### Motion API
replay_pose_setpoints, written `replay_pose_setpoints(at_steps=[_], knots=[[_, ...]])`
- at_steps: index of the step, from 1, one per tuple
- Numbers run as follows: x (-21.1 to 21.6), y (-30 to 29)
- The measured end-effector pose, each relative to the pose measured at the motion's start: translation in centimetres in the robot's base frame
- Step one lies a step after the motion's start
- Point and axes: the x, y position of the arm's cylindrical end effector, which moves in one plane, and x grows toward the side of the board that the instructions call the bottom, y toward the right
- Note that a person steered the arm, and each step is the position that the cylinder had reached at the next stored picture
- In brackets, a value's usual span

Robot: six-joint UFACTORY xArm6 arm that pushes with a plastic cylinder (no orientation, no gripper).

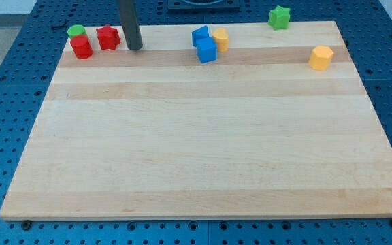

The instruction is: Move the red star closer to the green circle

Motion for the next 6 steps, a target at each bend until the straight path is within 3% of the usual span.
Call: replay_pose_setpoints(at_steps=[6], knots=[[-1.9, -7.2]])
